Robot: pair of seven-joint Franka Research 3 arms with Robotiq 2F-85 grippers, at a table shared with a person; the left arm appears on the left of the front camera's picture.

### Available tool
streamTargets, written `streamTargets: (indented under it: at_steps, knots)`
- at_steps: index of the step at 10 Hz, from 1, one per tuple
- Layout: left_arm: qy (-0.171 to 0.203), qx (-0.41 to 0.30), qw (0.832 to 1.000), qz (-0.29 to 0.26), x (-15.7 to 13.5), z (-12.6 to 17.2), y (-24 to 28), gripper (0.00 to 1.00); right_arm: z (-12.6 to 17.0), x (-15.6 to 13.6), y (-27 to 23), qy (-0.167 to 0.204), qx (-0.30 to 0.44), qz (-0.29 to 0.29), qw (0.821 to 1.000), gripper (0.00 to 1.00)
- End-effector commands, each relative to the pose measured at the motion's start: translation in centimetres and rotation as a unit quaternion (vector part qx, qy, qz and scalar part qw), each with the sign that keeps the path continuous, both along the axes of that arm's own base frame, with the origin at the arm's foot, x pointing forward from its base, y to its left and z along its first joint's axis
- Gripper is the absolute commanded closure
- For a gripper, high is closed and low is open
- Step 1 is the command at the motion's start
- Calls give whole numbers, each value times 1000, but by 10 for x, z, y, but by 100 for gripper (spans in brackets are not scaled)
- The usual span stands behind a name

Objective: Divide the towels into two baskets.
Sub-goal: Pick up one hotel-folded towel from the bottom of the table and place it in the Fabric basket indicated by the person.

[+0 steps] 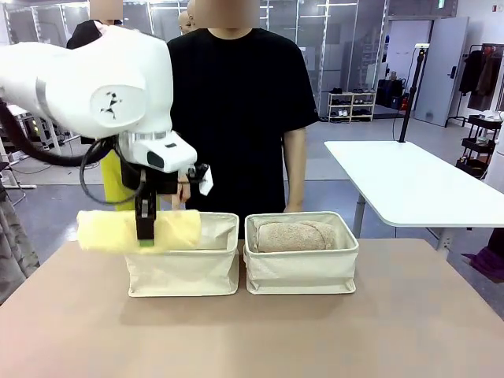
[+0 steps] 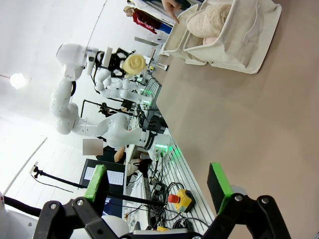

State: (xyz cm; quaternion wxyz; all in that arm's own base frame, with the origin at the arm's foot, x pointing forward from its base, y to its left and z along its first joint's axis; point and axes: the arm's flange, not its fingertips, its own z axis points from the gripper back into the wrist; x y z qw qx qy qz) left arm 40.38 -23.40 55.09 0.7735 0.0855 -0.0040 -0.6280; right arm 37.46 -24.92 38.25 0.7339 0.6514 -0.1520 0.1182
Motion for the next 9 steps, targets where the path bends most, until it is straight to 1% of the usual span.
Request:
streamTargets:
  at_steps: [1,2,3,4,5,6,7,8,9]
  knots:
    - [-2,-2,998,-69,41,11,-1,58,3,-2,2,-3,1,-2,1000,0]
    - [1,-9,997,-77,65,12,-3,58,3,-2,2,-3,1,-2,1000,0]
    - [5,-21,997,-78,79,12,-4,58,3,-2,2,-3,1,-2,1000,0]
    - [-2,-14,997,-77,96,8,-6,58,3,-2,2,-3,1,-2,1000,0]
    - [-6,-8,995,-96,111,1,-7,58,3,-2,2,-3,1,-2,1000,0]
    - [1,1,996,-93,137,-12,-4,58,3,-2,2,-3,1,-2,1000,0]
    - [2,-4,996,-89,155,-22,-2,58,3,-2,2,-3,1,-2,1000,0]
    - [4,-7,996,-85,169,-33,-1,58,3,-2,2,-3,1,-2,1000,0]
    - [-3,-14,996,-87,184,-45,-1,58,3,-2,2,-3,1,-2,1000,0]
